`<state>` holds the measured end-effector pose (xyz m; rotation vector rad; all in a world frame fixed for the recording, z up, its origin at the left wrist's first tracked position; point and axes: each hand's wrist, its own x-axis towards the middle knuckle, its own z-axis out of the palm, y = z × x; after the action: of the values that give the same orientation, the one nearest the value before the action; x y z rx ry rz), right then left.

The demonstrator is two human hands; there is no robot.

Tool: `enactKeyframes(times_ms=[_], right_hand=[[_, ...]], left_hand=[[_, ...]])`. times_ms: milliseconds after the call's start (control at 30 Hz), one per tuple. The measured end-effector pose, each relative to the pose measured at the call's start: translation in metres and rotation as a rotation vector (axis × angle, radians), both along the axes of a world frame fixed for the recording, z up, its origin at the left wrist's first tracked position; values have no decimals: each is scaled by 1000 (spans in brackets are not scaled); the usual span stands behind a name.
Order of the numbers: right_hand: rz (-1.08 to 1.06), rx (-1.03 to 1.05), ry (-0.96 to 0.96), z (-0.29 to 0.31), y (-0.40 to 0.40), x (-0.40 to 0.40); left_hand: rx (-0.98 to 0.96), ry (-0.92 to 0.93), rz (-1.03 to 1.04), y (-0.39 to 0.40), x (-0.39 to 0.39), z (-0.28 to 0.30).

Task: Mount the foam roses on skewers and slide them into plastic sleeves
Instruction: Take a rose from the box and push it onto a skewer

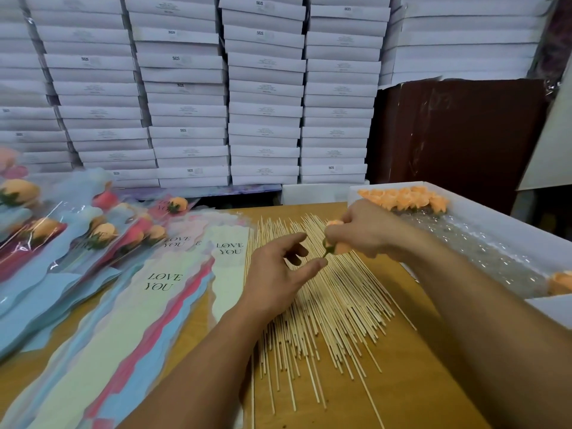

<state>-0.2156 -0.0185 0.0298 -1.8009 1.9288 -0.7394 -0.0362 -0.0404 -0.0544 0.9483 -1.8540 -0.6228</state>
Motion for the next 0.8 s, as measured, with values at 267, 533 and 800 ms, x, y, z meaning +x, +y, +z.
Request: enactKeyframes(times_ms=[267, 533, 800], right_hand=[[19, 21, -75, -15, -20, 36], [-88, -27, -250, -37, -49, 39], [-171, -61, 309, -70, -67, 51]], left_hand=[[-73, -6, 84, -4, 3, -1], [-9, 10, 402, -11, 6, 0], [31, 76, 441, -14, 6, 0]])
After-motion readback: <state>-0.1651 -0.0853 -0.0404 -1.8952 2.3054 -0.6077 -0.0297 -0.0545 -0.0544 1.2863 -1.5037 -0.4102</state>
